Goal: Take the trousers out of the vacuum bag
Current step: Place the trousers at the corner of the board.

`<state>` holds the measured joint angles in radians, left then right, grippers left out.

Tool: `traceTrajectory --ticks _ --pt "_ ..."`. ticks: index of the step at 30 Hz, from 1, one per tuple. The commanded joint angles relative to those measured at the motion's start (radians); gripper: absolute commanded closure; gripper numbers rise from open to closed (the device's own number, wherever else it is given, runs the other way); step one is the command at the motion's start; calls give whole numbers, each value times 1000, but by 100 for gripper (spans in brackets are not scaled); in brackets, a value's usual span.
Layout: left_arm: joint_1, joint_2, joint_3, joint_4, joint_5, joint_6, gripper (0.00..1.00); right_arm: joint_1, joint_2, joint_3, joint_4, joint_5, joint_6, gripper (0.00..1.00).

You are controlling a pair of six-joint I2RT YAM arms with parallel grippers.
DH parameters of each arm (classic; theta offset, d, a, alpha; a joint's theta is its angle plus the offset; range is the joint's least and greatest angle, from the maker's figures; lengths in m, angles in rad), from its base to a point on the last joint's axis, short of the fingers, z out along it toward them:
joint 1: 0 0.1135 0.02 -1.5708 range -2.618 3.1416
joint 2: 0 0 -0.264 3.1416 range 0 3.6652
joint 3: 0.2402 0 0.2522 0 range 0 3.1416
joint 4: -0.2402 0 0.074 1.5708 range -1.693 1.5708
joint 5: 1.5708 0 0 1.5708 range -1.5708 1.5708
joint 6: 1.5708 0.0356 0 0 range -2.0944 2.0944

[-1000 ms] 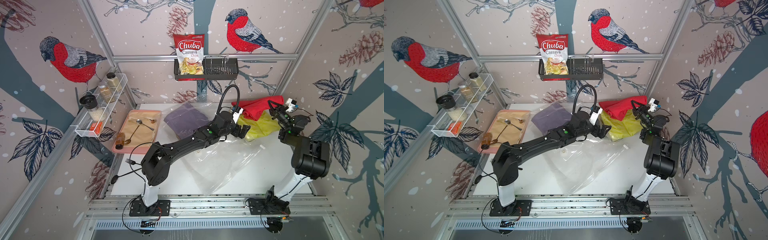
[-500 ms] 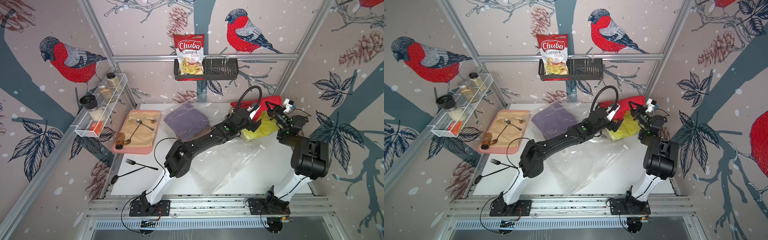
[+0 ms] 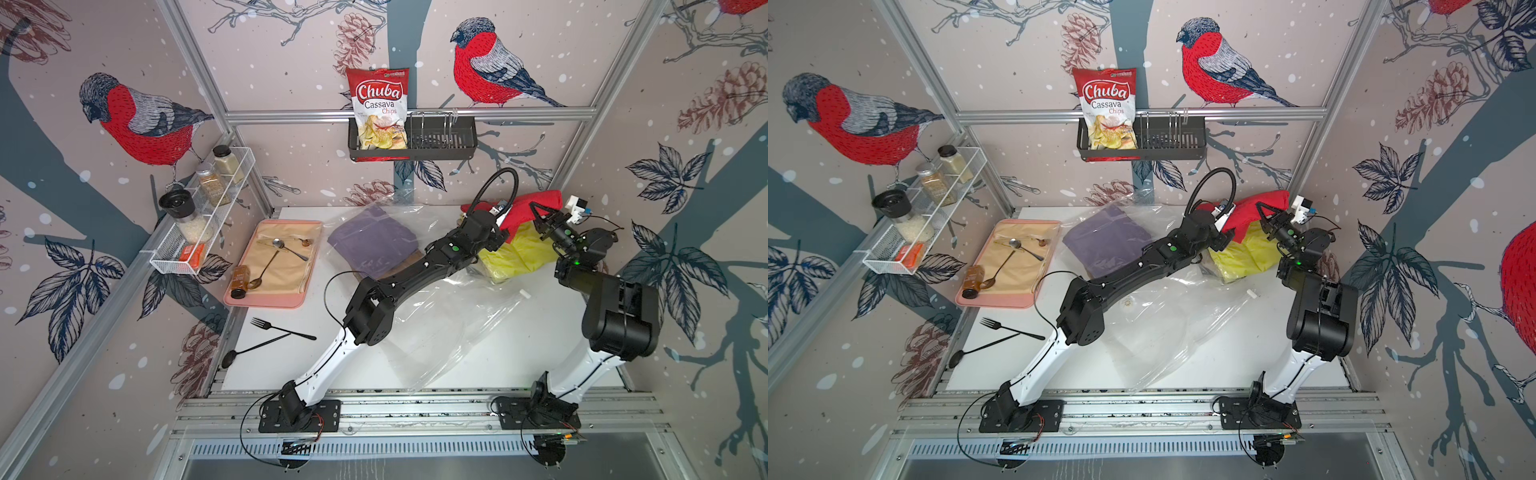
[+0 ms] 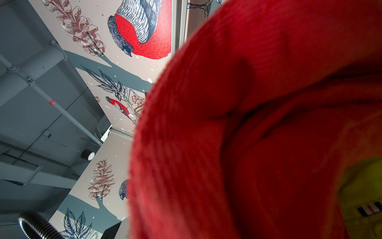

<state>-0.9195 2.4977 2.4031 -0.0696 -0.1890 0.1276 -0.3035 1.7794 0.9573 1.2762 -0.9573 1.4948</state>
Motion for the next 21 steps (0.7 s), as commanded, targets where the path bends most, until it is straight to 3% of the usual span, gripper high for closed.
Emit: traceTrajectory --ticks 1,7,13,21 --pt "16 -4 -2 -3 16 16 55 -1 -9 14 38 -19 -22 100" --pt "17 -29 7 -4 40 56 99 -9 -25 20 -65 -16 -96 98" --pt "16 -55 -32 -16 12 87 100 -35 -89 33 -335 35 -292 68" --pt "16 -74 -65 -8 24 75 100 -140 -110 1 -385 43 -306 39"
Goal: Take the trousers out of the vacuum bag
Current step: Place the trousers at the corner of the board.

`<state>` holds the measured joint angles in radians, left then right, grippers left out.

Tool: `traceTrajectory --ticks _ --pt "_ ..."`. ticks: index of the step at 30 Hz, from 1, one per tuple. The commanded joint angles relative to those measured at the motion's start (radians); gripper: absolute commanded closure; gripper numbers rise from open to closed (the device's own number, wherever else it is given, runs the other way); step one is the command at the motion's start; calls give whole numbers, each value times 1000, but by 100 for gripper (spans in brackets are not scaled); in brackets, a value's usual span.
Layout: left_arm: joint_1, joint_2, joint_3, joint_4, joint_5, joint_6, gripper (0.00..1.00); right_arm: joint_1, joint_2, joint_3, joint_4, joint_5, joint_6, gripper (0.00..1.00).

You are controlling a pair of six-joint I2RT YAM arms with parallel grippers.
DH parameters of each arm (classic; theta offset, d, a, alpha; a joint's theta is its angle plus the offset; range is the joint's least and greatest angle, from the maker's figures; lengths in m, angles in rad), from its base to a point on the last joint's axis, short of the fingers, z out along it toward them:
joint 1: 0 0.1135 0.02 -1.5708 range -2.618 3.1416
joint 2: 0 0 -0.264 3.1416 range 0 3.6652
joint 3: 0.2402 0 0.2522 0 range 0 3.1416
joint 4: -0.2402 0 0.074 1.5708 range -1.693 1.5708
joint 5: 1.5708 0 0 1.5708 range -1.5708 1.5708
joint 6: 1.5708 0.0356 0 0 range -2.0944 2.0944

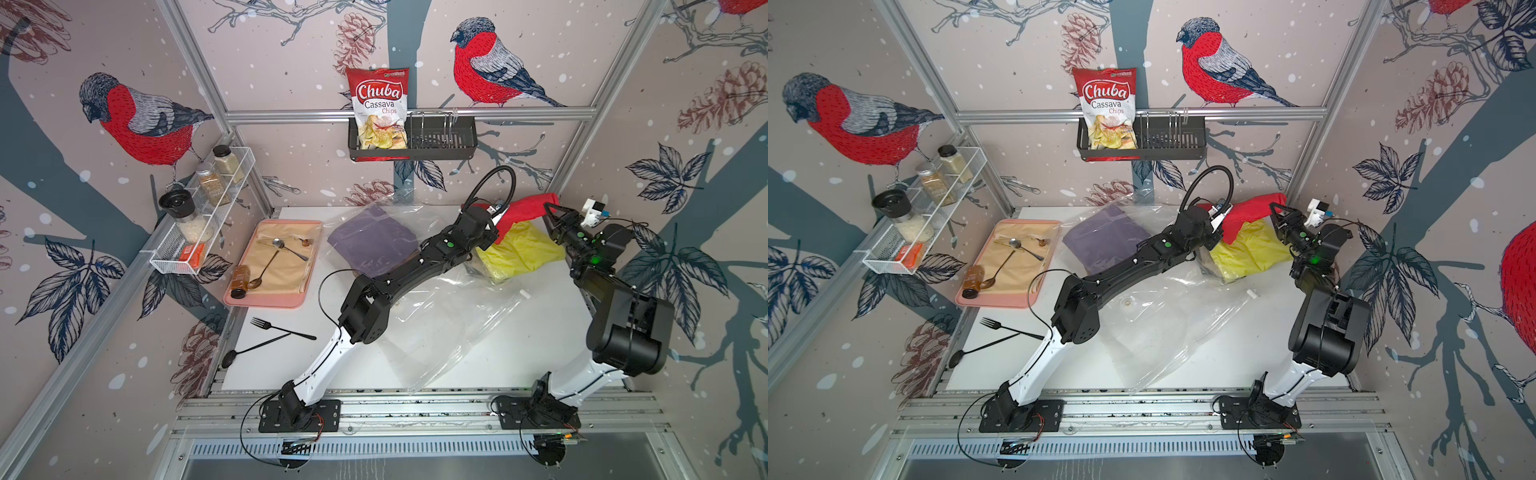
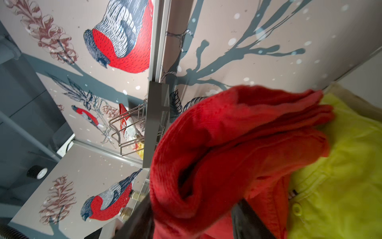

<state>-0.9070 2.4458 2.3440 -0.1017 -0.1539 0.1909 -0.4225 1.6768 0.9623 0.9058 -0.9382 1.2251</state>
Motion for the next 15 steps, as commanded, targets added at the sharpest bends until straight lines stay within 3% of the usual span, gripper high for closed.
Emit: traceTrajectory --ticks 1,11,15 --pt "3 -24 -7 26 -6 8 100 -30 -9 -2 -13 14 -36 37" --pt "3 -19 1 26 22 -17 100 -15 -46 -11 -89 3 -80 34" --pt "4 -19 2 28 20 -22 100 -27 -107 -83 -218 64 -176 22"
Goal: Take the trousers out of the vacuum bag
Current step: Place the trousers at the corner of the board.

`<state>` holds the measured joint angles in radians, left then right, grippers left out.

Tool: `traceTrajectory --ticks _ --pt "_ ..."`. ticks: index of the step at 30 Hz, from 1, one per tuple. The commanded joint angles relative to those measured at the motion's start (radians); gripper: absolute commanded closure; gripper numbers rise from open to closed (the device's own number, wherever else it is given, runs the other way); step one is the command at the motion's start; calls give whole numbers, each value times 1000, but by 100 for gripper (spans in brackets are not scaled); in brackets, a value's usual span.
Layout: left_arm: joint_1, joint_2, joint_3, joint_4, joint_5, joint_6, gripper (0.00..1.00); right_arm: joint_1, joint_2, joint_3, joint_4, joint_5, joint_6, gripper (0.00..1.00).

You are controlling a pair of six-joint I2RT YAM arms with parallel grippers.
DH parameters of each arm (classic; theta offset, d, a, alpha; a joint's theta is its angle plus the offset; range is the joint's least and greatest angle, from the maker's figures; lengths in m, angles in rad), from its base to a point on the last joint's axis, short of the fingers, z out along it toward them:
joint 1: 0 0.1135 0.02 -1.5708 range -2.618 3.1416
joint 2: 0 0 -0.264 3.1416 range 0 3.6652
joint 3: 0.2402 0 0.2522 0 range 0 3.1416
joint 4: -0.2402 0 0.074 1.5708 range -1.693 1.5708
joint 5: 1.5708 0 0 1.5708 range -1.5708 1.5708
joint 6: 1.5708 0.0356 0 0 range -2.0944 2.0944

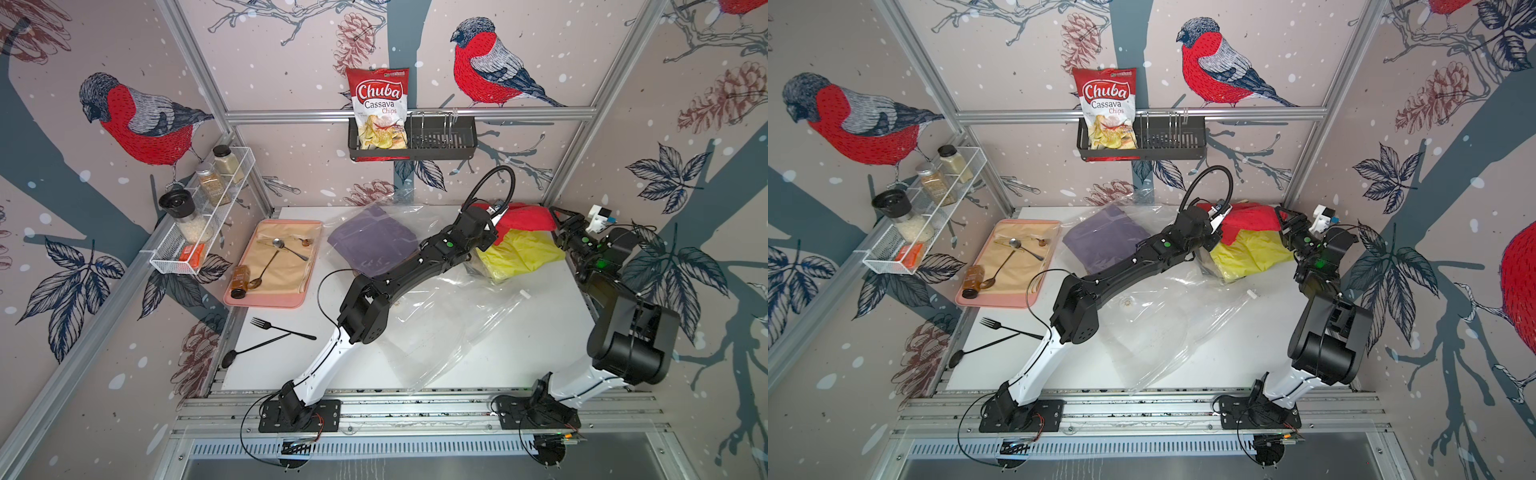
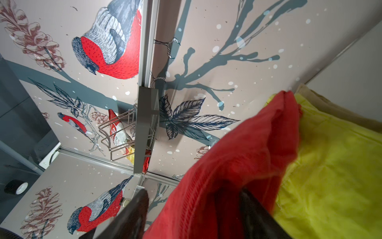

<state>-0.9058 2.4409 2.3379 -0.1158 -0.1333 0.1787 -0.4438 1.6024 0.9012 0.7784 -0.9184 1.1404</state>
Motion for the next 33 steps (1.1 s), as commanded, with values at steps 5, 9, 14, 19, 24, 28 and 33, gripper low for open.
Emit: traceTrajectory --ticks 5,9,14,19,24,28,33 --pt "2 -17 6 39 7 -13 100 -10 -53 -30 -190 47 -155 16" --pt "3 -22 -2 40 11 -19 100 -4 -41 -8 -208 42 -157 24" --pt "-2 -25 -15 41 16 -20 100 10 -26 36 -223 51 -161 35" --pt "-5 -29 -28 41 12 -5 100 25 20 97 -200 28 -124 53" --pt "-5 -35 -14 38 -17 39 100 59 63 167 -205 40 -122 86" --pt "-3 -48 0 36 -36 75 100 85 53 197 -176 70 -120 100" --pt "4 -77 16 36 -63 123 100 97 59 160 157 40 66 100"
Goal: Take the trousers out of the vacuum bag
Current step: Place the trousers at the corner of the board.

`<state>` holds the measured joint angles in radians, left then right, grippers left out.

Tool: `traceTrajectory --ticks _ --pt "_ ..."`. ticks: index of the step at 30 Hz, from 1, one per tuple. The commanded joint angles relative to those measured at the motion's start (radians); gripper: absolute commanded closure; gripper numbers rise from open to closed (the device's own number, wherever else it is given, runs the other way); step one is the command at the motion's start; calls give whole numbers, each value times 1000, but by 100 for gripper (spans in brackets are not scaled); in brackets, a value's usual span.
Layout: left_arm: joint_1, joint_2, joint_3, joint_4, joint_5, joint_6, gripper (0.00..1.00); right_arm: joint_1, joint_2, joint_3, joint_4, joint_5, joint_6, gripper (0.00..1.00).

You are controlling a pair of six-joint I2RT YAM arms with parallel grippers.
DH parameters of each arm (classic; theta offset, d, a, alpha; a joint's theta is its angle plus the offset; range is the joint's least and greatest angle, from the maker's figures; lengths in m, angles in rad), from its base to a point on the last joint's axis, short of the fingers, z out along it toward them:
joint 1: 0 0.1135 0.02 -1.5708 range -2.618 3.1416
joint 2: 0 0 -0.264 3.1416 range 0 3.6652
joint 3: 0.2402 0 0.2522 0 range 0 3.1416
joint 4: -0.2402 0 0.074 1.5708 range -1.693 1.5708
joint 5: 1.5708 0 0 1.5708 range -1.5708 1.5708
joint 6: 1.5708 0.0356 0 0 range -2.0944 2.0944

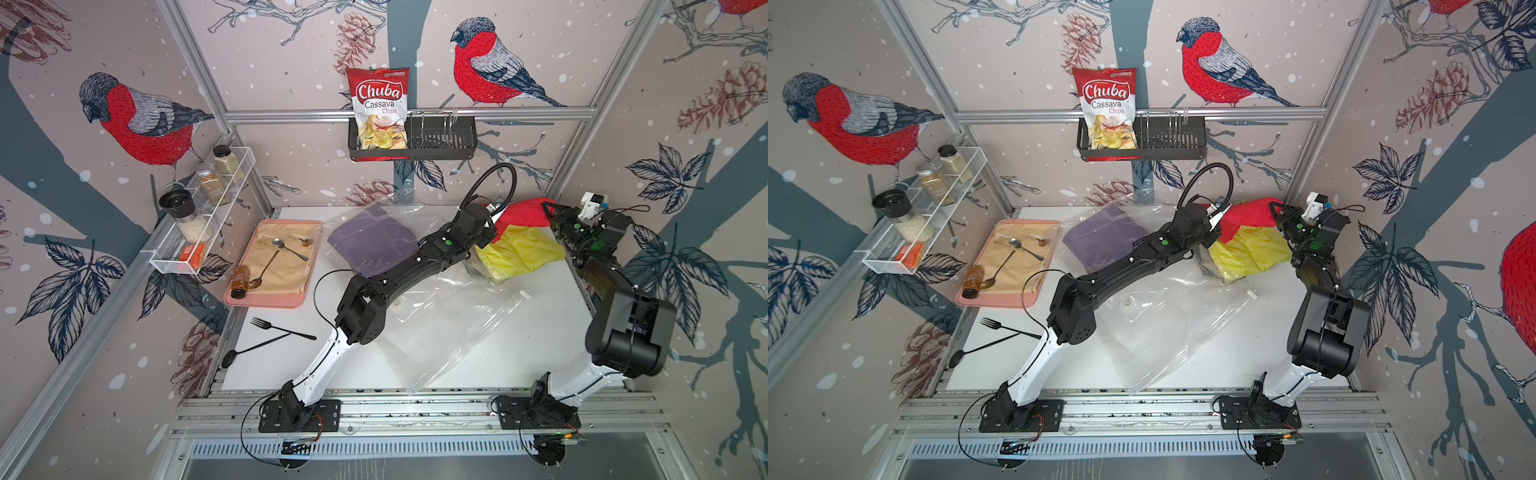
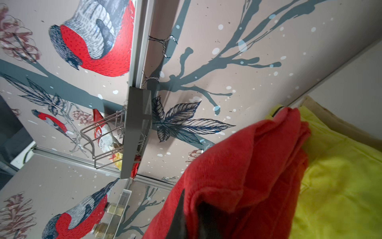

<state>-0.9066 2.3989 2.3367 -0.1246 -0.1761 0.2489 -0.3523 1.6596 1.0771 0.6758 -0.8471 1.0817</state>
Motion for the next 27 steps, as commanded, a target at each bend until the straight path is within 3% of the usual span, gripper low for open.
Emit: traceTrajectory --ticks 1,6,9,17,27 --pt "5 -44 18 45 -27 61 100 6 10 -23 341 -38 172 100" --pt "8 -87 18 50 -45 104 100 7 73 -16 724 -52 407 100" --pt "8 -91 31 61 -55 127 100 6 112 18 852 -47 492 100" --pt "12 -37 121 72 -69 168 100 5 169 114 875 -45 511 100" --pt "36 54 176 234 -103 192 100 42 287 198 894 -23 501 100"
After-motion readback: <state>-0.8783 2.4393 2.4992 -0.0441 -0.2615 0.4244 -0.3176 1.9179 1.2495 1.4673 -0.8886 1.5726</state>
